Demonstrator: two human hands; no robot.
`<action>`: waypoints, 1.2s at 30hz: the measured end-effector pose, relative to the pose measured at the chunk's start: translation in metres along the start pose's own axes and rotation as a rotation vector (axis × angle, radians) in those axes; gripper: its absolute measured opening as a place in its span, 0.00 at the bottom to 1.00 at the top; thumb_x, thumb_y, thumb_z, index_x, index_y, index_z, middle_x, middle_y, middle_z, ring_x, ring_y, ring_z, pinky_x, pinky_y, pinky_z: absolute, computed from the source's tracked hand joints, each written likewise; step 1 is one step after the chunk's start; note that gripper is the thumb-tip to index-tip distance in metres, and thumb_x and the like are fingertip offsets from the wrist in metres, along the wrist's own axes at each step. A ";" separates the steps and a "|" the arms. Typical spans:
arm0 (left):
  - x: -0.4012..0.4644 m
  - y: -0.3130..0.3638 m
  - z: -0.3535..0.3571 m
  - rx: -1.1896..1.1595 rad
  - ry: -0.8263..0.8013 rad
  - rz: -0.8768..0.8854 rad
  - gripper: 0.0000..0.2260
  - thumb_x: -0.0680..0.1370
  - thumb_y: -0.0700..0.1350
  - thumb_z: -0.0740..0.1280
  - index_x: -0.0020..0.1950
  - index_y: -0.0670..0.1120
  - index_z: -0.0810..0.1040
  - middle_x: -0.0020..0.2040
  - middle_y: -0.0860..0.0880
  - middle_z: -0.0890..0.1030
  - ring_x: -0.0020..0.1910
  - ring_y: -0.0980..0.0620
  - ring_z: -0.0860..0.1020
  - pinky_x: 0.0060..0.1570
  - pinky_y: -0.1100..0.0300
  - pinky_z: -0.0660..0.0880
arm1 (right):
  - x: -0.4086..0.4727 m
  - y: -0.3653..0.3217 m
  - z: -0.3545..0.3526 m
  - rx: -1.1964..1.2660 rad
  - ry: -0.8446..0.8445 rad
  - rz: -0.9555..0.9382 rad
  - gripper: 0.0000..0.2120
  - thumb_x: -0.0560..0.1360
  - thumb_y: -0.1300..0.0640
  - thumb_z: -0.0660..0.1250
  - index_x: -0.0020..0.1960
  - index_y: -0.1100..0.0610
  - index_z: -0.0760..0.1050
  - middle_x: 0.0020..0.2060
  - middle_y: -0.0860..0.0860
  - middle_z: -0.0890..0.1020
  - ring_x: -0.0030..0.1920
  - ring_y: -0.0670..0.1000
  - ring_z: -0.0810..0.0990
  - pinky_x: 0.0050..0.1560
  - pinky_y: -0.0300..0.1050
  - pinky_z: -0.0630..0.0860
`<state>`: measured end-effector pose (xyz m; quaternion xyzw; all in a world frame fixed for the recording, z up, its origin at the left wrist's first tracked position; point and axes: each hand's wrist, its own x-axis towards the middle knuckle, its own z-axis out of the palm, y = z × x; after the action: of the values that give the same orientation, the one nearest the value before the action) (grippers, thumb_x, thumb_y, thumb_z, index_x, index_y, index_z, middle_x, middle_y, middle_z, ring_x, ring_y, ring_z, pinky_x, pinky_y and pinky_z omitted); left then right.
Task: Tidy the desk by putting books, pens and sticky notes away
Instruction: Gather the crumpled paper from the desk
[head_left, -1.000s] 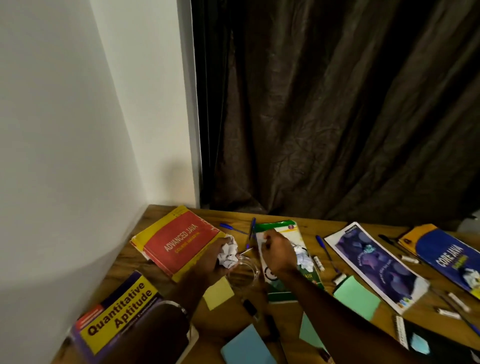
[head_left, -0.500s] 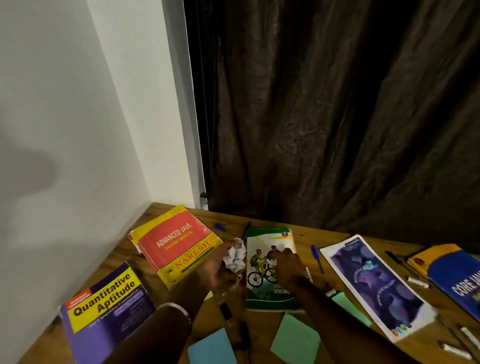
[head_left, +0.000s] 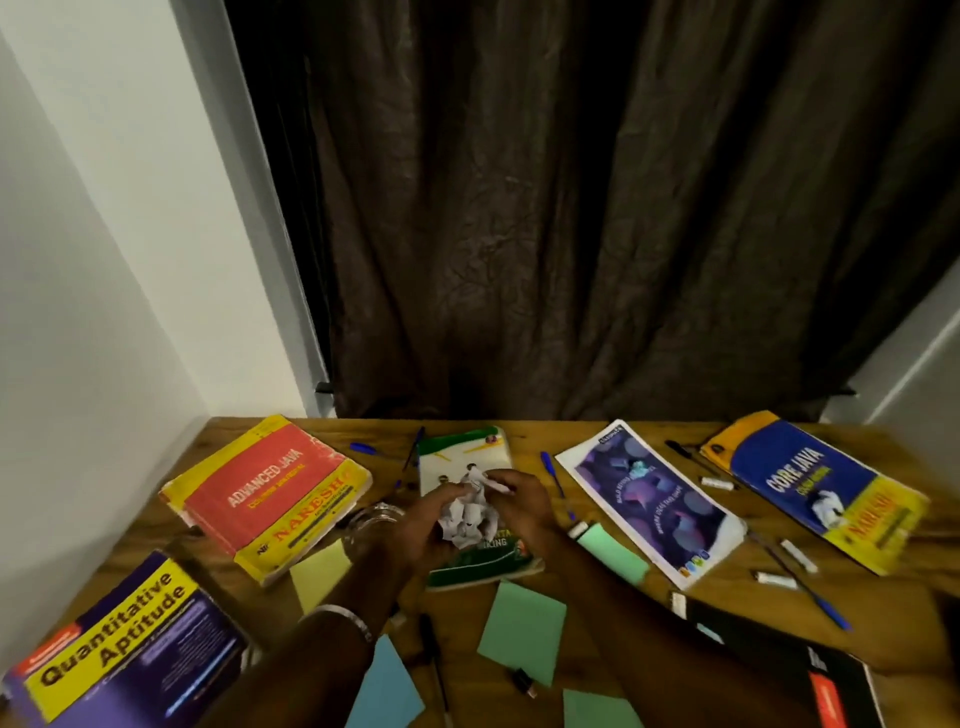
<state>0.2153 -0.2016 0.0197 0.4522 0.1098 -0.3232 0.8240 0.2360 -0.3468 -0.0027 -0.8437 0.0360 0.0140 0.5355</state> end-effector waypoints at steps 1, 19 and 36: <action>0.001 -0.003 0.005 -0.008 -0.012 -0.006 0.13 0.78 0.45 0.60 0.46 0.37 0.79 0.34 0.40 0.80 0.31 0.45 0.78 0.31 0.58 0.75 | -0.007 -0.001 -0.002 0.026 -0.001 0.017 0.11 0.75 0.64 0.67 0.57 0.63 0.81 0.54 0.59 0.83 0.55 0.54 0.79 0.58 0.44 0.74; -0.001 -0.046 0.075 -0.122 -0.156 -0.226 0.15 0.75 0.42 0.62 0.30 0.42 0.78 0.23 0.46 0.78 0.18 0.53 0.76 0.17 0.69 0.70 | -0.081 0.016 -0.046 -0.058 0.237 0.151 0.16 0.80 0.56 0.55 0.59 0.53 0.79 0.56 0.52 0.83 0.54 0.54 0.81 0.59 0.48 0.77; 0.030 -0.089 0.116 -0.089 -0.022 -0.313 0.13 0.75 0.44 0.70 0.57 0.39 0.79 0.57 0.38 0.81 0.54 0.41 0.81 0.55 0.48 0.78 | -0.133 0.077 -0.139 -0.562 0.467 0.199 0.16 0.79 0.47 0.61 0.64 0.50 0.71 0.57 0.51 0.77 0.58 0.53 0.77 0.54 0.46 0.76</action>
<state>0.1691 -0.3439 0.0111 0.3893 0.1839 -0.4473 0.7840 0.0960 -0.4992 -0.0044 -0.9305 0.2338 -0.1174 0.2564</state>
